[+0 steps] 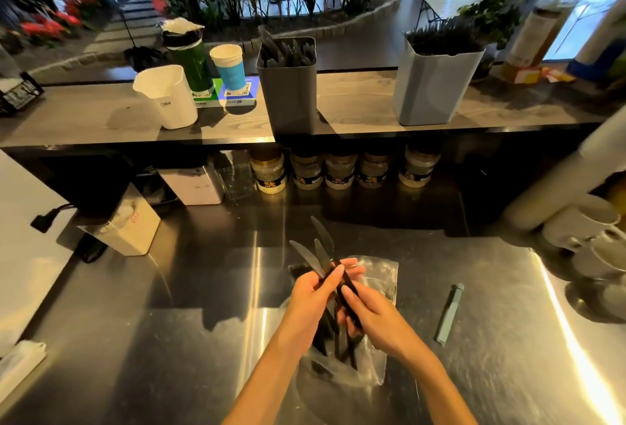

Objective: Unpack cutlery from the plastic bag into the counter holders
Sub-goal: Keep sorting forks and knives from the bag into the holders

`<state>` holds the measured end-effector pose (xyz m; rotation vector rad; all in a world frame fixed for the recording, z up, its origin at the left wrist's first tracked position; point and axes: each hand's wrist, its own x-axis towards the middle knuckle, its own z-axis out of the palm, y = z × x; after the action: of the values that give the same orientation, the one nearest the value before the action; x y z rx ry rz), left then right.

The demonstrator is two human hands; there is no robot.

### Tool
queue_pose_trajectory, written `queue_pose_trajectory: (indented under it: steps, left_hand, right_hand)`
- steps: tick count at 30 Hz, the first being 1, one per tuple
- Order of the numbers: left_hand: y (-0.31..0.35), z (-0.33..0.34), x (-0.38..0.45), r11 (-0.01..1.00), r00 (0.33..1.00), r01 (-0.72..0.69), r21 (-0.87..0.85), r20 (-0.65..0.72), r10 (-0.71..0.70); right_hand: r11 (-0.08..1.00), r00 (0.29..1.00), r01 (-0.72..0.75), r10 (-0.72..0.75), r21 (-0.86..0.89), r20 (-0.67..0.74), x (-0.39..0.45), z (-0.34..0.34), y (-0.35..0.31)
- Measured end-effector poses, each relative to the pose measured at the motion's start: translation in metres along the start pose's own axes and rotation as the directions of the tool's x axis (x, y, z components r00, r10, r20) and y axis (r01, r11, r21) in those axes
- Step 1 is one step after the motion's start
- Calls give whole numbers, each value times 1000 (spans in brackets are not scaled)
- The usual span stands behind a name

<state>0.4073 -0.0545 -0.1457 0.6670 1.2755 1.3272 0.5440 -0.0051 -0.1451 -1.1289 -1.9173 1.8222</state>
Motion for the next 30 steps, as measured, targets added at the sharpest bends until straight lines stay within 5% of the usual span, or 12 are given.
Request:
queue_pose_trajectory:
  steps: [6, 9, 12, 18, 26, 30]
  left_hand:
    - [7, 0, 4, 997, 998, 15, -81, -59, -20]
    - [13, 4, 14, 948, 992, 17, -316, -116, -57]
    - [26, -1, 29, 890, 992, 21, -456, -104, -77]
    - [71, -22, 49, 999, 996, -36, -29, 85, 38]
    - [160, -25, 76, 898, 974, -191, 395, 191, 123]
    - [220, -32, 94, 824, 943, -328, 462, 208, 258]
  right_hand:
    - [996, 993, -79, 74, 47, 95, 3, -5, -3]
    - [989, 979, -106, 122, -104, 161, 10, -15, -4]
    - [953, 969, 16, 59, -301, 239, 22, -32, -11]
    - [957, 962, 231, -252, -173, -107, 61, -56, -72]
    - [845, 868, 466, -494, -262, -48, 109, -74, -188]
    - [762, 775, 569, -623, -310, -109, 126, -84, -245]
